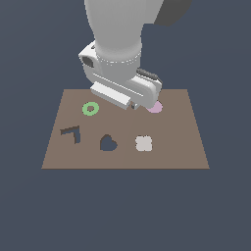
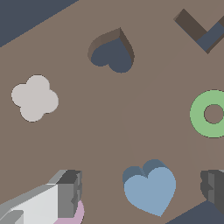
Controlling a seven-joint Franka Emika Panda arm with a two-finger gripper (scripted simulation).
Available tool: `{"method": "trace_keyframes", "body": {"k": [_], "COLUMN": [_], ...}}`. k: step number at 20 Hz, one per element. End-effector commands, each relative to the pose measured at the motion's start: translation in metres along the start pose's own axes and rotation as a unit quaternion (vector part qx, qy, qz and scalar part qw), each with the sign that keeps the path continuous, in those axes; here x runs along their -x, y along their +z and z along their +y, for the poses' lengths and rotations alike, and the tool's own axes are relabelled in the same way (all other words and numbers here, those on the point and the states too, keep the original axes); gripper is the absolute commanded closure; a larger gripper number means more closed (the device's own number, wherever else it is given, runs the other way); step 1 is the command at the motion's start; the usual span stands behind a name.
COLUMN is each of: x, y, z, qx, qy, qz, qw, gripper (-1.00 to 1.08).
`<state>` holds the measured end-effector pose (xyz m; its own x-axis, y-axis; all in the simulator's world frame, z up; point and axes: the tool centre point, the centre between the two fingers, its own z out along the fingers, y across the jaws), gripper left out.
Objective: Insert a designated object into the corresponding slot on a board.
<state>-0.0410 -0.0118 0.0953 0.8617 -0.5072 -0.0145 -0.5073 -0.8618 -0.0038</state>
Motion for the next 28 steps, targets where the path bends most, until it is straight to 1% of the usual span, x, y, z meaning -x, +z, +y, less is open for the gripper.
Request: {"method": "trace_keyframes", "body": {"k": [1, 7, 14, 18, 21, 28], "x": [0.006, 0.019, 0.030, 0.034, 0.036, 0.036], "y": [0.009, 0.025, 0.039, 0.043, 0.045, 0.048], "z": [0.006, 0.016, 0.021, 0.022, 0.023, 0.022], "qx": [0.000, 0.000, 0.000, 0.000, 0.000, 0.000], "qy": [0.047, 0.137, 0.206, 0.229, 0.239, 0.240], "qz": [0.002, 0.005, 0.007, 0.007, 0.008, 0.007], "qw": [0.9989, 0.9906, 0.9785, 0.9734, 0.9711, 0.9709], "gripper": [-0.92, -0.92, -0.92, -0.92, -0.92, -0.92]}}
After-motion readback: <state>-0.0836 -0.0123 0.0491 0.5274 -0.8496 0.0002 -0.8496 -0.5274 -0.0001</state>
